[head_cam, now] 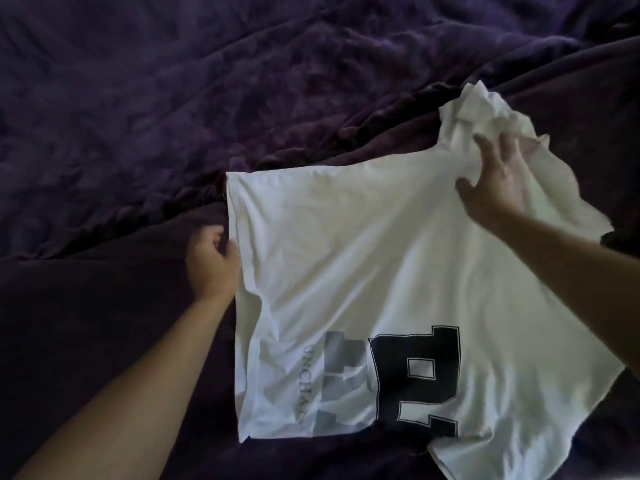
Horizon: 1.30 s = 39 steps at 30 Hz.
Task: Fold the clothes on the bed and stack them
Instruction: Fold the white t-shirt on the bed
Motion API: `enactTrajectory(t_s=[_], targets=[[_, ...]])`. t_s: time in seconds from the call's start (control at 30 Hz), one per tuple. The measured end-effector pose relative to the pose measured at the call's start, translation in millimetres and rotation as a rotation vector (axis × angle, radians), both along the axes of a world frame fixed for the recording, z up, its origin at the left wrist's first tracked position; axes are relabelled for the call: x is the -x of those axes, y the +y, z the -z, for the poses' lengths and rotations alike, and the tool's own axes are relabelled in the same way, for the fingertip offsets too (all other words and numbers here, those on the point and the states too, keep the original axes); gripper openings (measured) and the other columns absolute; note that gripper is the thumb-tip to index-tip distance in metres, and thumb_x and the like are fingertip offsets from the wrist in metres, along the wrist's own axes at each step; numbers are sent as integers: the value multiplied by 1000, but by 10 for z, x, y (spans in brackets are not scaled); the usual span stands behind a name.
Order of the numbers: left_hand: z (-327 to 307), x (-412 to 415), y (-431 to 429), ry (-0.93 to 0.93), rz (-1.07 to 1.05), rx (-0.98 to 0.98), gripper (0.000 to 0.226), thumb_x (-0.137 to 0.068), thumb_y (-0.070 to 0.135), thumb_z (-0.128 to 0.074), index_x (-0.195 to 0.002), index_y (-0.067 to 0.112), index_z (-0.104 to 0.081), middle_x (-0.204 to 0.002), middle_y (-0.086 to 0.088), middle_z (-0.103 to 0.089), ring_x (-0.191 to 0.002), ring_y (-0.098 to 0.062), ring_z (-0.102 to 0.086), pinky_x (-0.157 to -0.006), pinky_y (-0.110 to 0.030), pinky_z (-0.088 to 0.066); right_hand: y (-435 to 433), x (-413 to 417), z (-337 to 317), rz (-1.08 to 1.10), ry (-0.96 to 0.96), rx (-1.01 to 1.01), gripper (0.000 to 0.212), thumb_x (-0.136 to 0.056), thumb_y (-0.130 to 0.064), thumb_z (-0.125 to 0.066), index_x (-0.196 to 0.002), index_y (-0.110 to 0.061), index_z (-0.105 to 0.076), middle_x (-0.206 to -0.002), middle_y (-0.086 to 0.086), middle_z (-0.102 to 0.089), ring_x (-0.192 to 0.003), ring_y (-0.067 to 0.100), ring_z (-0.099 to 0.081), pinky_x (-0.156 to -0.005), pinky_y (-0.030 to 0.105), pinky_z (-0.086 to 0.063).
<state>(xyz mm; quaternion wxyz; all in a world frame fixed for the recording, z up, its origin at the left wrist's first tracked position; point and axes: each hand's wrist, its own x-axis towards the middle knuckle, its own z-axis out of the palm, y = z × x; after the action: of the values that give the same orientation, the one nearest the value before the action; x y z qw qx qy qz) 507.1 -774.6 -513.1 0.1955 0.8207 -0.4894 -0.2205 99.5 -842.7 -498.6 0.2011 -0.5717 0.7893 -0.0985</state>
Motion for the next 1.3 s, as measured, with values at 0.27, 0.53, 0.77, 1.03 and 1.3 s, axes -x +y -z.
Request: enactTrajectory(t_s=[0.27, 0.53, 0.77, 1.03, 1.3], targets=[[18, 106, 2220, 215, -177, -633, 38, -72, 31, -79, -100, 18, -57, -95, 2, -62, -85, -21, -61, -69, -31, -45, 2265, -585, 142, -365, -133, -158, 33, -73, -9, -74, -106, -12, -67, -110, 7, -60, -97, 32, -61, -65, 34, -52], [-308, -150, 2669, 265, -79, -484, 32, -77, 25, -72, -62, 2, -54, -57, -7, -57, -54, -21, -51, -53, -32, -38, 3687, -295, 71, -574, 231, -460, 41, -63, -47, -75, -97, -24, -66, -100, 1, -63, -90, 26, -63, -63, 39, -52], [-378, -279, 2896, -27, 60, -705, 40, -91, 29, -51, -55, 10, -49, -67, -9, -61, -69, -31, -58, -60, -33, -42, 3889, 297, -310, -155, 315, -602, 15, -90, -17, -51, -93, -19, -66, -103, 4, -62, -97, 26, -60, -68, 31, -45], [-424, -39, 3173, -255, 410, -470, 23, -88, 16, -56, -110, 13, -64, -111, -11, -57, -105, -33, -52, -81, -41, -46, 4026, -28, -343, 760, -277, -469, 58, -76, -17, -76, -125, -6, -46, -97, 10, -59, -91, 34, -62, -68, 34, -50], [-317, 549, 3266, -266, 819, -419, 28, -91, 22, -53, -117, 16, -58, -117, -2, -54, -106, -23, -49, -88, -35, -42, 4108, 461, -629, 1038, -492, -220, 13, -78, -4, -51, -67, -7, -58, -76, 14, -56, -58, 24, -49, -59, 33, -45]])
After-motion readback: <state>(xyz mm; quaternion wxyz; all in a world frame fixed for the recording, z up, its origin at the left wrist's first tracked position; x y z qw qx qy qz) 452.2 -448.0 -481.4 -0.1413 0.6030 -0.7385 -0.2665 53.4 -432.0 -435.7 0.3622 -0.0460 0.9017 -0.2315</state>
